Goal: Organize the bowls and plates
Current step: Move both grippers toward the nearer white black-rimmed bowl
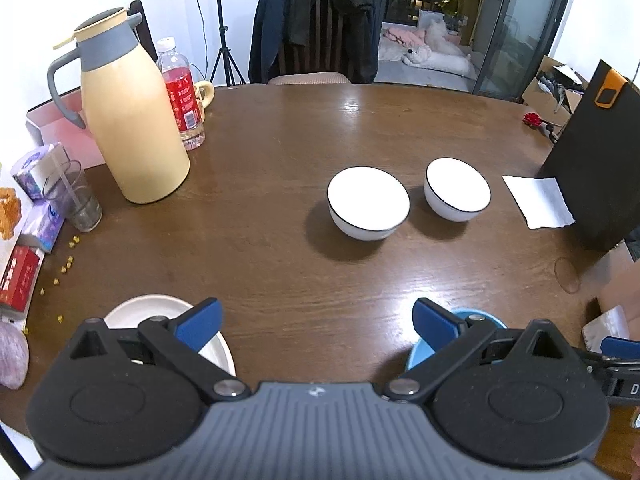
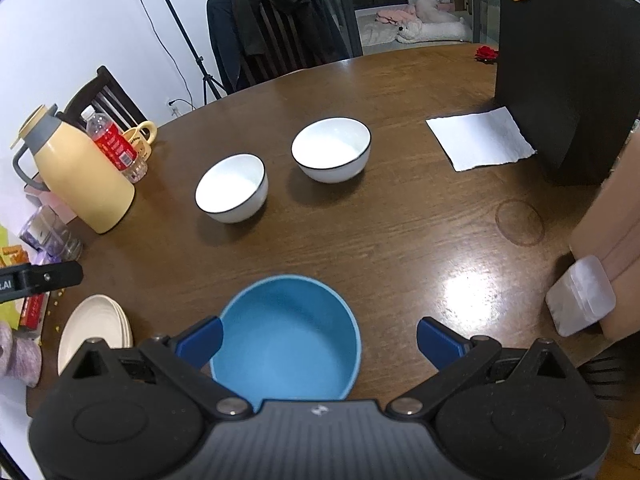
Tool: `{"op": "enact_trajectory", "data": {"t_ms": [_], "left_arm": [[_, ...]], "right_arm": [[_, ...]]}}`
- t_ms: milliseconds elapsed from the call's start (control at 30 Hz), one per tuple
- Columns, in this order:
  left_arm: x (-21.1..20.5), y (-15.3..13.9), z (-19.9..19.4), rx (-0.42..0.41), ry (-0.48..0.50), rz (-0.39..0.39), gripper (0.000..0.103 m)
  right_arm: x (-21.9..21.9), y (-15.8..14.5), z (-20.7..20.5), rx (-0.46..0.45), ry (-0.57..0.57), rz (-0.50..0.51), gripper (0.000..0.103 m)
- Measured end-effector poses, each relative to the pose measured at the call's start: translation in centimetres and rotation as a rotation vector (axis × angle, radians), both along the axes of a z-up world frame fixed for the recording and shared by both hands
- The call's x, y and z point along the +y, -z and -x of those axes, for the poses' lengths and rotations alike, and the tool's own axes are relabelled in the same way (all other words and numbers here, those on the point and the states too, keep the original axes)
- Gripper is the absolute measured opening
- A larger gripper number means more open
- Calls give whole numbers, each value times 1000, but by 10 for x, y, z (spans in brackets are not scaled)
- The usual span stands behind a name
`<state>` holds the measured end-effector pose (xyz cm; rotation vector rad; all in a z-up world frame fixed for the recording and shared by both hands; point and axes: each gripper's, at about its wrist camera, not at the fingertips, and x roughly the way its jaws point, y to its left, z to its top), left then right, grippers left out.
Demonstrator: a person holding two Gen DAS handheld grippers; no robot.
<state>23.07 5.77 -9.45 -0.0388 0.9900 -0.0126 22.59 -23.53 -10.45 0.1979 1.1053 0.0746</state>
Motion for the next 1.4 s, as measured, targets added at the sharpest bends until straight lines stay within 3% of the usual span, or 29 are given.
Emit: {"op": "enact_trajectory", "data": {"t_ms": [267,633,1400], "left_arm": [[8,-8,-38,17,7,-29,103],[20,1,-93,40,-5,12,103],[11,69,-212,176,23,26,103]], "right_arm": [[18,-9,-34,17,-4,1,103],[43,7,-88,94,21,22,103],[72,65,-190,230,135,-15,103]]}}
